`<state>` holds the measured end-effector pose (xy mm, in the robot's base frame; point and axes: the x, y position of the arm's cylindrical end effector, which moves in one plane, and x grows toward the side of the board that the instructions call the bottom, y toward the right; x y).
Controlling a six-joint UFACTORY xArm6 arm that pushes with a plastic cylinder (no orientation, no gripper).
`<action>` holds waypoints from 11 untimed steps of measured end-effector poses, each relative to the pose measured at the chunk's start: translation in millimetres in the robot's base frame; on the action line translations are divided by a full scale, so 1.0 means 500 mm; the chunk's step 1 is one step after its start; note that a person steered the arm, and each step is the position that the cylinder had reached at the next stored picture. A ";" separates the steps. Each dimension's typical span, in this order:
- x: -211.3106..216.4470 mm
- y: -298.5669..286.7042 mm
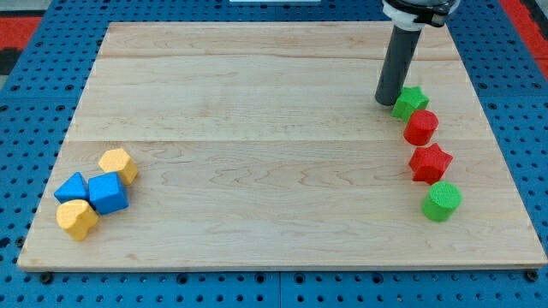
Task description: Move the yellow hexagon top left to the green star
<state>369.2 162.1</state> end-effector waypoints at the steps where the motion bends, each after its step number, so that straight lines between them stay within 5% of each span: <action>1: -0.020 -0.028; 5: 0.096 -0.794; 7: 0.242 -0.779; 11: 0.291 -0.473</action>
<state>514.9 -74.2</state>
